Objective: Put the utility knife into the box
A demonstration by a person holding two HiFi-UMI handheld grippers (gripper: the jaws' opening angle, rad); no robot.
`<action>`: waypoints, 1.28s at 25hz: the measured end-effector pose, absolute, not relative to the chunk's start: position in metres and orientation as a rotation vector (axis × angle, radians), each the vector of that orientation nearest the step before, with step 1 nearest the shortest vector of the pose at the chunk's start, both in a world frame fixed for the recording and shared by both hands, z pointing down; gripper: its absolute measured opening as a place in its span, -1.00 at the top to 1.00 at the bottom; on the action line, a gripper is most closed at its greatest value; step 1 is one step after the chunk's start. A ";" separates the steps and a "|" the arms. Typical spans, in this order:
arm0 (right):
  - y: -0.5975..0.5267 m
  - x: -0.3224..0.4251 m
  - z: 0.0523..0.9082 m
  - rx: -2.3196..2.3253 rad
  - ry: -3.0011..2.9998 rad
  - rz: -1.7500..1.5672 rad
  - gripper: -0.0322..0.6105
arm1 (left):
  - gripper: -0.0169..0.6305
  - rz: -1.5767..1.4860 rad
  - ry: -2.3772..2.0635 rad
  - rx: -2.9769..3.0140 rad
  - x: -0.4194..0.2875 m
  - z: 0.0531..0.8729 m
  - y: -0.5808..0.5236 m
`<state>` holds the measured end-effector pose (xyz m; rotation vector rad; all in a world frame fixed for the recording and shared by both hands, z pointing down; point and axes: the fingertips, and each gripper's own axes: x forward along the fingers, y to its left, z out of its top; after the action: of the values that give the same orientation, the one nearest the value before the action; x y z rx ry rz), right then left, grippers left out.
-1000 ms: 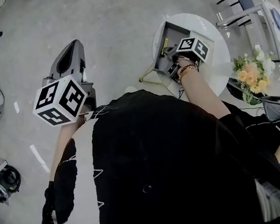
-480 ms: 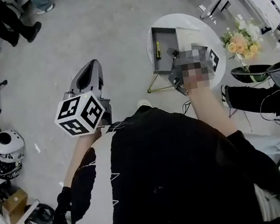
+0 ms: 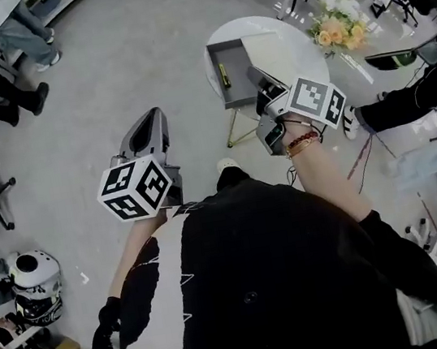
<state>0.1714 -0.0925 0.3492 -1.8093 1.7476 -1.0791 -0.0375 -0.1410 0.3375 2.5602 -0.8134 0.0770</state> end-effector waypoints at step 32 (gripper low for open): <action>-0.048 0.223 0.302 -2.147 2.149 -0.578 0.89 | 0.91 0.085 -0.717 2.571 0.063 0.333 -0.093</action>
<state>0.2226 -0.0481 0.3017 -2.1474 2.1492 -0.5785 0.0633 -0.0931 0.3326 2.5708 -0.7170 0.0854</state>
